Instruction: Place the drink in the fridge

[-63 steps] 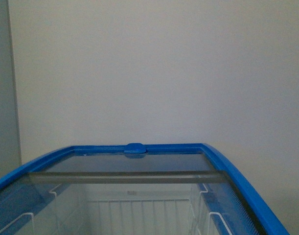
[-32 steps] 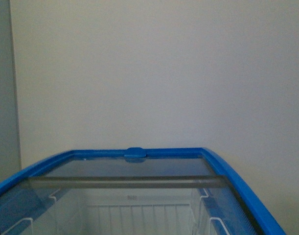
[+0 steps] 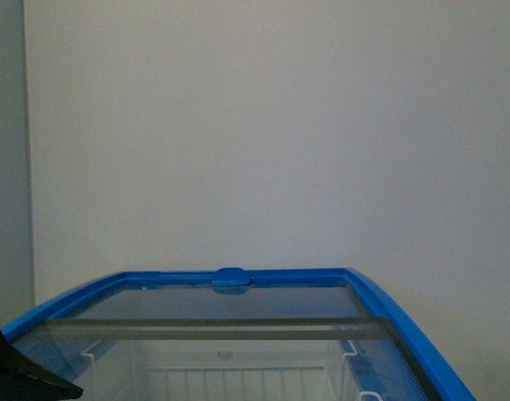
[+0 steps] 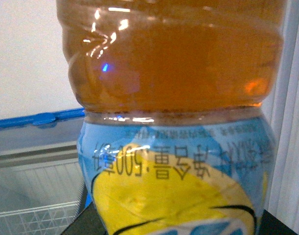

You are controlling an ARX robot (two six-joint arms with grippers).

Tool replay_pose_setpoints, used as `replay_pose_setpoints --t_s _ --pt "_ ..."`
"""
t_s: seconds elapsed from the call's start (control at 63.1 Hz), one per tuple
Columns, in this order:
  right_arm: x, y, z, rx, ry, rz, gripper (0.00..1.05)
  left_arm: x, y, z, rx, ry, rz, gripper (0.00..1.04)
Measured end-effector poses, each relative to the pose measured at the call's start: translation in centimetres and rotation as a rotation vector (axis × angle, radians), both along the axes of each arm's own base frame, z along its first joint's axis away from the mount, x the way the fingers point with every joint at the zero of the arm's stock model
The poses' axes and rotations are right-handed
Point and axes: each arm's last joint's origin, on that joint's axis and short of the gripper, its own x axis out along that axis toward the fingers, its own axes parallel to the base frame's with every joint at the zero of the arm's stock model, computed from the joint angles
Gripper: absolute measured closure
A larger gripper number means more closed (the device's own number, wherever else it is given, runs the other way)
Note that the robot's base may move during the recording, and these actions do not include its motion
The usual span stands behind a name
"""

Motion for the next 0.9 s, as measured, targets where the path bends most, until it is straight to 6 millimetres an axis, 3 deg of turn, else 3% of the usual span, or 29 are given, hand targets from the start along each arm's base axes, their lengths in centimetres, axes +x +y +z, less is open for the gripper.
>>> replay_pose_setpoints --t_s 0.365,0.618,0.761,0.904 --pt "0.0 0.0 0.0 0.000 0.000 0.000 0.68 3.5 -1.6 -1.2 0.048 -0.011 -0.044 0.08" --pt "0.0 0.0 0.0 0.000 0.000 0.000 0.68 9.3 -3.0 1.1 0.078 -0.110 -0.024 0.08" --pt "0.0 0.0 0.0 0.000 0.000 0.000 0.68 13.5 -3.9 2.7 0.111 -0.210 0.064 0.08" --pt "0.0 0.0 0.0 0.000 0.000 0.000 0.68 16.5 -5.1 3.2 0.076 -0.320 0.193 0.08"
